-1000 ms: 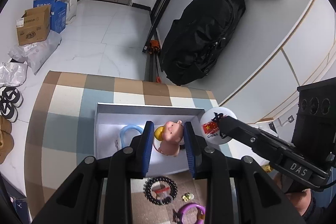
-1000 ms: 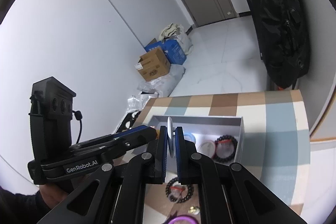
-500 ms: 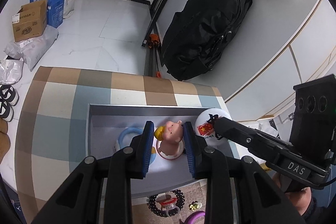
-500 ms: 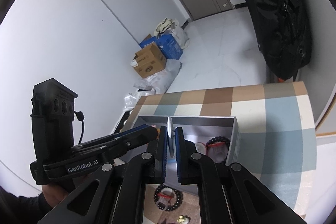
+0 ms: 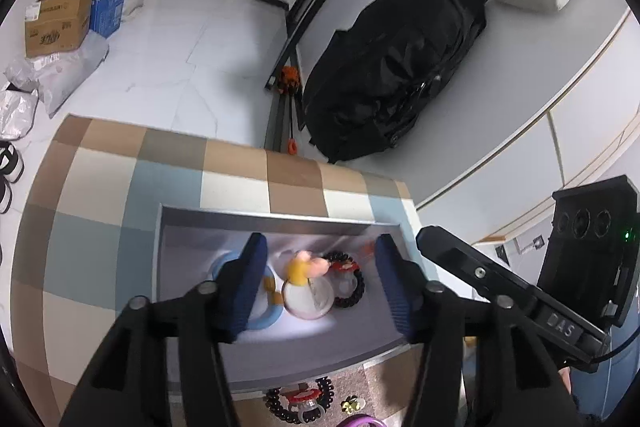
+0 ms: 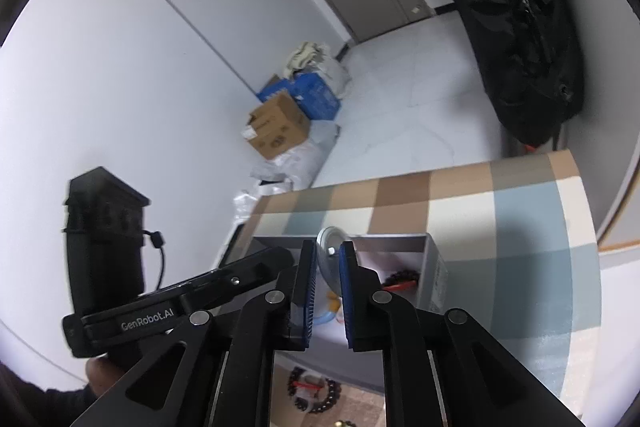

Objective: Organize jewelry
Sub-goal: 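Lower the pig into the silver box and open the left gripper, then move the open left gripper back over the purple ring, then close the left gripper on the purple ring and lift it, then carry the ring toward the box while the right gripper grasps the yellow-green charm, then lower the ring and charm into the box and open both grippers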

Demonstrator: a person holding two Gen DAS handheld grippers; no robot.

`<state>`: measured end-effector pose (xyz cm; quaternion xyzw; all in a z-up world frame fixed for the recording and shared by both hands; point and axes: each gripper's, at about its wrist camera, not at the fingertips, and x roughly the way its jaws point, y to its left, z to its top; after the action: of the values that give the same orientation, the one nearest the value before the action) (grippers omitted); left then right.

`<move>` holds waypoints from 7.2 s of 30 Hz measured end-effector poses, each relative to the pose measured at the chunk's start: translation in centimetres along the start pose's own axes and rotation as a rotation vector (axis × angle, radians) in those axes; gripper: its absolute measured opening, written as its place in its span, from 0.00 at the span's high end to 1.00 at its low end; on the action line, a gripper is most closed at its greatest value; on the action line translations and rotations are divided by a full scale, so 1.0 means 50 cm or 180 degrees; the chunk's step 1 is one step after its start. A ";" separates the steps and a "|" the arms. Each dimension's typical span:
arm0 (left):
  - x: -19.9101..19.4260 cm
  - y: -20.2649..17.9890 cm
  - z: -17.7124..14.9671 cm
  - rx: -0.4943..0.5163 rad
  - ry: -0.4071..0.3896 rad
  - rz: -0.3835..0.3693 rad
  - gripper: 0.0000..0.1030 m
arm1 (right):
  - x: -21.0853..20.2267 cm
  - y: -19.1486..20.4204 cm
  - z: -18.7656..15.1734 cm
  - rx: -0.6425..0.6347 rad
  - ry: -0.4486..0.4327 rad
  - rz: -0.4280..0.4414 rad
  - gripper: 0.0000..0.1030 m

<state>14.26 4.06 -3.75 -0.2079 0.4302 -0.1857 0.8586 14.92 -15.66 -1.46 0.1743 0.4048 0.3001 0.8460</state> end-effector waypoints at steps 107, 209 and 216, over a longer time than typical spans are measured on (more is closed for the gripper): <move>-0.001 -0.123 -0.286 0.0945 0.0544 0.0807 0.53 | -0.212 -0.048 -0.202 0.0262 -0.0101 -0.0813 0.00; -0.019 0.010 -0.030 0.0230 -0.0039 0.0616 0.53 | 0.023 0.072 -0.013 -0.0533 0.0134 -0.0244 0.84; 0.004 0.018 -0.021 0.0189 0.0031 0.0609 0.53 | 0.036 0.043 -0.005 -0.0375 0.0157 -0.0186 0.84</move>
<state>13.62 4.51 -4.92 -0.1395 0.4465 -0.1164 0.8761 14.79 -12.85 -1.51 0.1049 0.4121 0.3028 0.8529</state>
